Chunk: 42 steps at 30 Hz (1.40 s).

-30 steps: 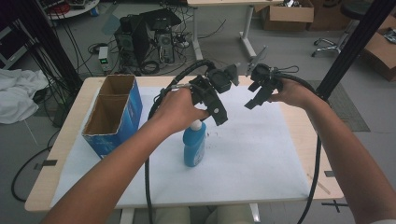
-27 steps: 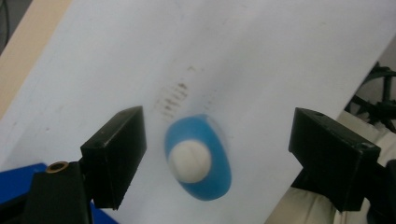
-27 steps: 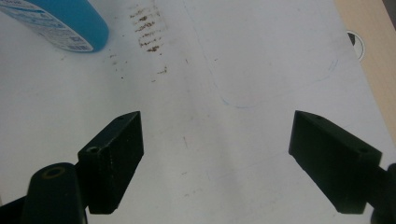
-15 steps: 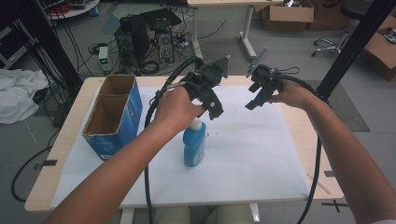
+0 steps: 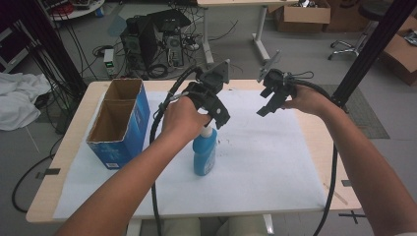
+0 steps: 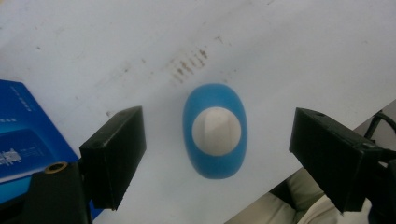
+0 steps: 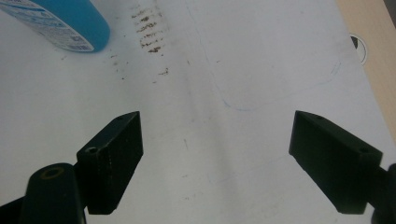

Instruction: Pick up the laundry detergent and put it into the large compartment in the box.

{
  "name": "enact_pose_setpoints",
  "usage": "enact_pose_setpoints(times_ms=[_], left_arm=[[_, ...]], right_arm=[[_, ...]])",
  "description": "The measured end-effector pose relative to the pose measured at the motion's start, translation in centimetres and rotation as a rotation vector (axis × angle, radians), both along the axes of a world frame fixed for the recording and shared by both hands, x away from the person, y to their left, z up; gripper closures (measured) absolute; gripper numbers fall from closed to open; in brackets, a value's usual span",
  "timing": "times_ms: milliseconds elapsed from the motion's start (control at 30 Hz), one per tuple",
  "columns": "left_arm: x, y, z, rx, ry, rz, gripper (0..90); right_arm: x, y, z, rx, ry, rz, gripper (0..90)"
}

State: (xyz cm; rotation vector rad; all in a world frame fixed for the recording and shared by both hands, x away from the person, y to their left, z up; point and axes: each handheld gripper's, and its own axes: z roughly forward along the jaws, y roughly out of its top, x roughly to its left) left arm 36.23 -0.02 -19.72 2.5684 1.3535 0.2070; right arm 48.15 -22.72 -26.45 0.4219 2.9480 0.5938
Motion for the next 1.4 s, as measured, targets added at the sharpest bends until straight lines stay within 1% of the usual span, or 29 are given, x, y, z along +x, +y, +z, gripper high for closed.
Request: enact_pose_setpoints(times_ms=[200,267,300,367,467,667,767,867,1000,1067,1167,1400], left_arm=[[0.1,0.0,-0.5,0.004,0.009,0.017,18.9],[0.1,0.1,-0.6,0.003,0.017,0.021,18.9],[0.2,0.1,-0.8,0.003,0.022,0.03,18.9],[0.2,0.1,-0.8,0.002,0.023,0.033,18.9],[0.2,0.1,-1.1,0.008,0.038,0.032,18.7],[0.2,0.2,-2.1,0.016,0.054,0.055,18.7],[0.1,0.1,-2.3,0.017,0.057,0.059,18.7],[0.1,0.1,-2.8,0.007,0.063,0.064,18.6],[0.1,0.0,-3.1,0.004,0.06,0.072,18.6],[0.1,0.1,-3.4,-0.006,0.065,0.073,18.6],[0.1,0.1,-3.9,-0.012,0.066,0.092,18.6],[0.1,-0.1,-4.5,-0.016,0.072,0.101,18.6]], right_arm=[[0.0,0.0,-0.2,-0.004,0.003,0.0,17.4],[0.1,0.0,-0.3,-0.006,0.004,0.0,17.4],[0.1,0.0,-0.3,-0.006,0.004,0.0,17.4],[0.1,0.0,-0.3,-0.006,0.004,-0.001,17.4],[0.1,0.1,-0.4,-0.006,0.008,0.003,17.4],[0.0,0.1,-0.5,-0.006,0.009,0.004,17.4],[0.0,0.1,-0.5,-0.006,0.009,0.006,17.4],[0.0,0.1,-0.5,-0.004,0.009,0.008,17.4],[0.0,0.2,-0.6,0.0,0.007,0.012,17.4],[0.0,0.2,-0.7,0.0,0.008,0.016,17.4],[0.0,0.2,-0.8,-0.001,0.011,0.012,17.4],[0.0,0.1,-0.9,0.005,0.011,0.012,17.4]])
